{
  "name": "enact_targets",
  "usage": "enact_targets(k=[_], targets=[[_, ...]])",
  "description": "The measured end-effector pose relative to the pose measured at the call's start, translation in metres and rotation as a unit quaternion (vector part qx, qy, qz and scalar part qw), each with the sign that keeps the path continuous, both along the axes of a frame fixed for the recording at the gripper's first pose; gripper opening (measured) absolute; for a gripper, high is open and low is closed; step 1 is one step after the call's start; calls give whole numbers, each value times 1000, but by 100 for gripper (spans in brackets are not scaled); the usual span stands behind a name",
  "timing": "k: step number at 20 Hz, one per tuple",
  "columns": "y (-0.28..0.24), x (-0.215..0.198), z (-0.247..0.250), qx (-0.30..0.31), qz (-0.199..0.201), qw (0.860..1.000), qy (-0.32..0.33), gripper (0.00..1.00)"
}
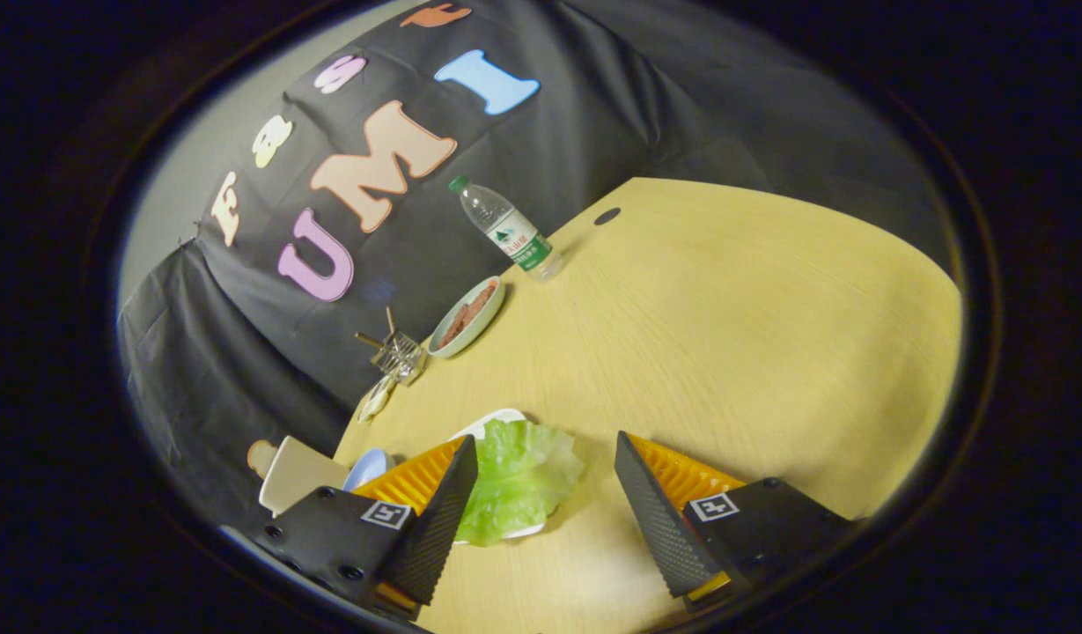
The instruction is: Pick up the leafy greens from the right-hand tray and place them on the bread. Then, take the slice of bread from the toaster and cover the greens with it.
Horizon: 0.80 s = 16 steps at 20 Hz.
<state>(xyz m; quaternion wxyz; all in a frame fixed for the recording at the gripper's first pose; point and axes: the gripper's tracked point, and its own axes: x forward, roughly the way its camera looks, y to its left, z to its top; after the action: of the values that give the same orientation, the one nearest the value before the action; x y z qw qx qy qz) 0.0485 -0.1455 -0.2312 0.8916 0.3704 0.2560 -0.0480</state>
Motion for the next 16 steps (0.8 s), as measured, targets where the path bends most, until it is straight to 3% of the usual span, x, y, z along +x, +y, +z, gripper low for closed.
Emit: enact_targets(k=[5,13,15,16], targets=[[3,0,-4,15,5,1000,3,88],[15,7,-9,65,8,998,3,28],[14,11,-13,52,7,999,-2,14],[13,25,-12,64,0,998,-4,14]])
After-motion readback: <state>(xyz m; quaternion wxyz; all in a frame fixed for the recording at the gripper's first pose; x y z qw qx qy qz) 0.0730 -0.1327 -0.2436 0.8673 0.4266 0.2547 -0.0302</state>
